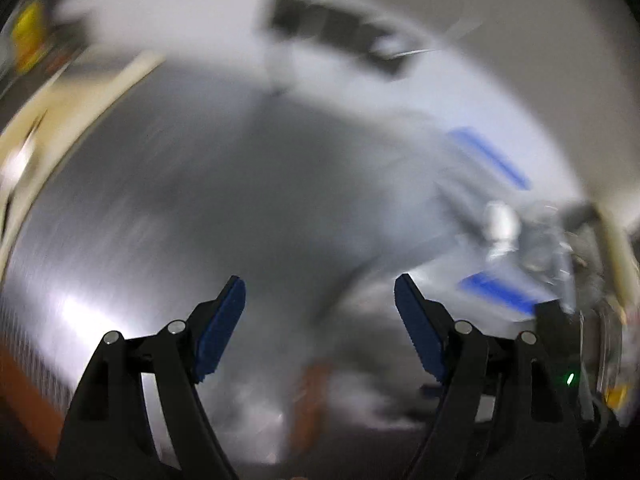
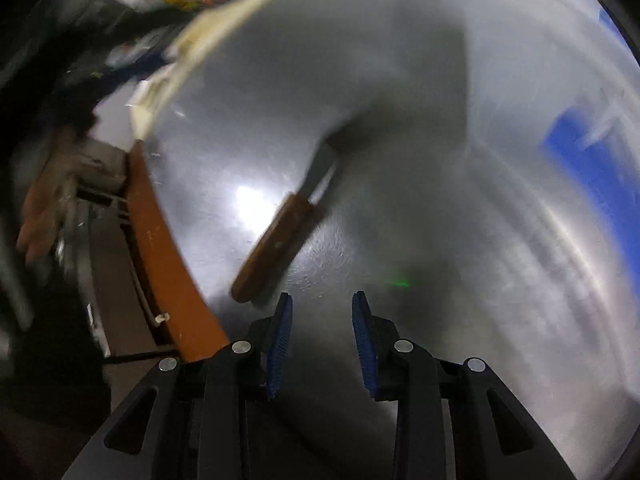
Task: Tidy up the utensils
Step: 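Grasp the wooden-handled spatula's handle with the right gripper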
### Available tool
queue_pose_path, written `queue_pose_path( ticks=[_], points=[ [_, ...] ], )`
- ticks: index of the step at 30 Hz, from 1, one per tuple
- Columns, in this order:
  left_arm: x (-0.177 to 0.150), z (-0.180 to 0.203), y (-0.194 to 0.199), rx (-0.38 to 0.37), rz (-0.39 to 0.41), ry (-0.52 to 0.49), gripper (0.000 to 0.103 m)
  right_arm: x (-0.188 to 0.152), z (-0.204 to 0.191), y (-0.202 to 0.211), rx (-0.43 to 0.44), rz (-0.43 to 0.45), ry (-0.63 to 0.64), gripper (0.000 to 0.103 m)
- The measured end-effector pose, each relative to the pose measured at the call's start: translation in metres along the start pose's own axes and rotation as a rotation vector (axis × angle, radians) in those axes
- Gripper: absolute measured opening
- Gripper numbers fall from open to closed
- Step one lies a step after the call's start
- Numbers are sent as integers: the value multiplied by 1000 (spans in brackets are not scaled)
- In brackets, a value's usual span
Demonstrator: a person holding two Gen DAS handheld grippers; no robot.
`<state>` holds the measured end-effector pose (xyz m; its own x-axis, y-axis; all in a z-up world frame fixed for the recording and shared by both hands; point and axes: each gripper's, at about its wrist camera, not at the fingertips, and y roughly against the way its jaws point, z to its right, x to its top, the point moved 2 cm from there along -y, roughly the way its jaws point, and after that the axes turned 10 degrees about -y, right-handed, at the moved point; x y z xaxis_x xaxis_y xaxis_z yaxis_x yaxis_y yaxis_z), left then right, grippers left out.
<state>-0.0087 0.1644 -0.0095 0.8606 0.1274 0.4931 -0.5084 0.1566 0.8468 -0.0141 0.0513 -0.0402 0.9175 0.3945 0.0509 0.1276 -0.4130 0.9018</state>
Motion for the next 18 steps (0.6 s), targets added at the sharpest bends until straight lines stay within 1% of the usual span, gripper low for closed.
queue_pose_path(
  ticks=[1,2,3,4,6,8,9,13,15,18],
  points=[
    [-14,-19,-1,17,-20,52,73,3,-5,-13,-17,-7,-27,33],
    [-32,-37,-3,33,-36,110,73,7,-10,-20,-8,-17,-42,35],
    [-47,-53,-1,41,-46,160,73,10,-12,-24,-1,-22,-56,44],
    [-61,-68,2,36,-51,204,73,13,-16,-29,1,-21,-73,46],
    [-77,-82,5,27,-55,255,73,19,-34,-36,-40,-7,-65,46],
    [-92,-93,8,27,-58,291,73,24,-50,-44,-119,35,-36,46],
    [-96,-97,11,27,-58,299,73,27,-57,-49,-154,55,-29,46],
    [-103,-101,15,3,-45,312,73,32,-68,-66,-215,70,-42,47],
    [-107,-100,14,-12,-40,315,73,34,-76,-74,-222,86,-40,47],
    [-102,-92,7,-36,-45,305,73,31,-77,-82,-253,67,-18,47]
  ],
)
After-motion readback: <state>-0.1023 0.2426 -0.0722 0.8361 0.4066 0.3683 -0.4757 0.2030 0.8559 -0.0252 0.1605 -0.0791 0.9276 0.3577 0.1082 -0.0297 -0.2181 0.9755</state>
